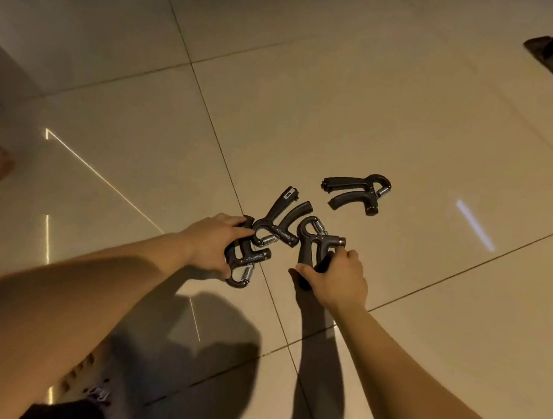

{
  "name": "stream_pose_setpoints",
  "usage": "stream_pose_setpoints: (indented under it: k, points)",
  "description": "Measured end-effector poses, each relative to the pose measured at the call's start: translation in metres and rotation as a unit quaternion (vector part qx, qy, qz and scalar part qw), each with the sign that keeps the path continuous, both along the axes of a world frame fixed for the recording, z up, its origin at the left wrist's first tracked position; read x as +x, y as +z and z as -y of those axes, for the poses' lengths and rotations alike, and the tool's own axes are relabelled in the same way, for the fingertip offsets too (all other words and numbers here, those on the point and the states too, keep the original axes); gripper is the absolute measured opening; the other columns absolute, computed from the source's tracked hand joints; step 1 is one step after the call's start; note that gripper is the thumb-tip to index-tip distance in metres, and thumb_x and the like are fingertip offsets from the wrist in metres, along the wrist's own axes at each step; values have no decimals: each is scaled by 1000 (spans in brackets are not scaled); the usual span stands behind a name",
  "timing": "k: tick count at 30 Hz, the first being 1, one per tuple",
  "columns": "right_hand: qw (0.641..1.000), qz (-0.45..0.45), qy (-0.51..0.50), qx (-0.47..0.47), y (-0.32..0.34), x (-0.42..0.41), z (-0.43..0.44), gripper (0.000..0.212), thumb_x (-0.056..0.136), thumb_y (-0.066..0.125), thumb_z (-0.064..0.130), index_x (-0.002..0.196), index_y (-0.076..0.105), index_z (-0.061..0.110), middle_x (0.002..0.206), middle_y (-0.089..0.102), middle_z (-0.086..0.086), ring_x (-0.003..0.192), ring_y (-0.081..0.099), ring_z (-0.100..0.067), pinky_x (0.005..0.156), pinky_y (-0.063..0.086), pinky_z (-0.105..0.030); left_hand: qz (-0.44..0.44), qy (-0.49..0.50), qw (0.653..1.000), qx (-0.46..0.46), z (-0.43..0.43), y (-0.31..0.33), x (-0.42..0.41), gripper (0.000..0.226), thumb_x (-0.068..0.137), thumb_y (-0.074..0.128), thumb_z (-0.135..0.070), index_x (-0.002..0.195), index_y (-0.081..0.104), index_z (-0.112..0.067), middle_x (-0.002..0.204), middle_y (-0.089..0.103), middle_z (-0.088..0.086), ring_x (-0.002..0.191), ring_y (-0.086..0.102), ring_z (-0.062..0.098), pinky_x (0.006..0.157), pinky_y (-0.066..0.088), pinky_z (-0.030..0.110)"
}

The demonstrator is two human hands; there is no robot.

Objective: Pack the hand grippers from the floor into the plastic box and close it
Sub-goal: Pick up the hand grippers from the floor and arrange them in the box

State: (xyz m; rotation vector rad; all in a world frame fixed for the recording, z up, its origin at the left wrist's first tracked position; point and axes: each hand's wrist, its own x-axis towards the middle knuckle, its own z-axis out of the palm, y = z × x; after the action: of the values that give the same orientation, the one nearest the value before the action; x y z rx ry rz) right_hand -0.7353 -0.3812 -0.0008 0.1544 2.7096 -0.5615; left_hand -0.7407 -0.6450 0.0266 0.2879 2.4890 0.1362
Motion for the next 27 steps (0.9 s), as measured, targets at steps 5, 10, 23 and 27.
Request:
stream_pose_setpoints:
  k: [5,10,23,27]
  points:
    - [996,-17,32,87,-10,1,16,78,80,69,67,133,51,12,131,50,-10,119,48,-29,89,48,-41,-47,-35,998,-31,9,-15,11,112,66,81,-58,158,23,-32,162,24,3,140,24,25,112,36,39]
    - [993,-5,56,102,-7,-2,14,59,83,71,40,131,52,10,125,50,-11,115,48,-30,87,46,-39,-105,-70,988,-83,16,-22,27,101,69,79,-49,154,27,-31,142,43,2,125,37,24,100,36,37]
    - [985,-14,82,152,-11,26,-12,47,82,69,34,120,55,10,115,53,-8,106,51,-28,85,45,-38,-102,5,992,-78,6,-29,50,66,65,70,-65,117,58,-26,112,54,-2,109,48,22,96,38,37]
    - [978,-42,110,174,-15,40,-19,43,84,67,37,117,58,12,112,54,-6,103,53,-27,87,44,-40,-69,12,995,-64,-1,-31,65,64,67,74,-52,122,54,-26,113,53,-3,110,49,21,98,37,35]
